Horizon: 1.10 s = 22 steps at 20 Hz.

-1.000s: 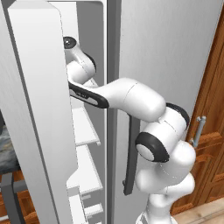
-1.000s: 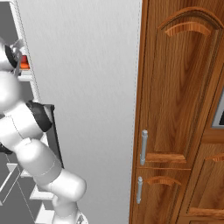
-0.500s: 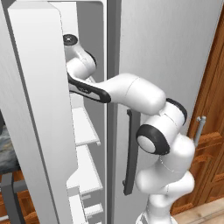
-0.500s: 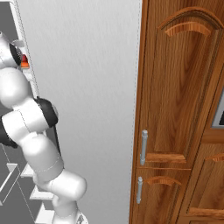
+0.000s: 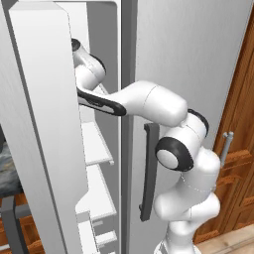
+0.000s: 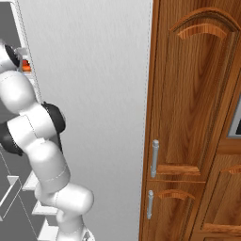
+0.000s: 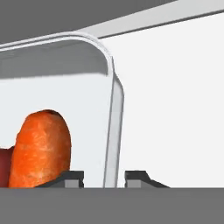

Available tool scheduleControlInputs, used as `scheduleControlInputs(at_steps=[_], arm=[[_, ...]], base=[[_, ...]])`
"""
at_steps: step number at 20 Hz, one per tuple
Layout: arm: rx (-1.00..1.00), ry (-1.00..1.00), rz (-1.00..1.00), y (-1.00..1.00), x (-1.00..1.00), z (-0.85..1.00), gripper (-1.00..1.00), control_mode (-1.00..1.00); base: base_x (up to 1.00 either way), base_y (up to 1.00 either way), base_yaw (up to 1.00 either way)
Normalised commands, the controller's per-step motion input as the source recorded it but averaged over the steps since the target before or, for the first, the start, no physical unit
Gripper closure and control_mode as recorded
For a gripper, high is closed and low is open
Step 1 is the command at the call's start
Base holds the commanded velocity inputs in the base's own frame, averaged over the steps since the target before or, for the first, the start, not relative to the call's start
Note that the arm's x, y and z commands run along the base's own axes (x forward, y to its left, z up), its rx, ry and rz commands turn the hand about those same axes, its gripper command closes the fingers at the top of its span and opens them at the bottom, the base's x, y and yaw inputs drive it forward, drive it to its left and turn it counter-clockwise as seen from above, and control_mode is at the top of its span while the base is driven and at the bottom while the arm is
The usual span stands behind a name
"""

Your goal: Take the carrot and bell pepper out of the freezer and place them in the tupperware container on the counter. Then put the tupperware containing the vegetables back in the freezer.

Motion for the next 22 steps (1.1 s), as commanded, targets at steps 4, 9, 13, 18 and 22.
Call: scheduleControlInputs(at_steps=[4, 9, 13, 18, 22], arm=[[-0.03, -0.05, -0.01, -0.02, -0.31, 0.0, -1.0, -1.0], [0.0, -0.08, 0.0, -0.25, -0.79, 0.0, -1.0, -1.0], [0.0, -0.08, 0.0, -0.59, -0.72, 0.0, -1.0, -1.0], [0.0, -0.03, 0.0, -0.69, -0.68, 0.0, -1.0, -1.0], [0.0, -0.02, 0.0, -0.66, -0.85, 0.0, -1.0, -1.0]], base=[[0.0, 0.0, 0.0], [0.0, 0.0, 0.0], [0.0, 0.0, 0.0], [0.0, 0.0, 0.0], [0.0, 0.0, 0.0]])
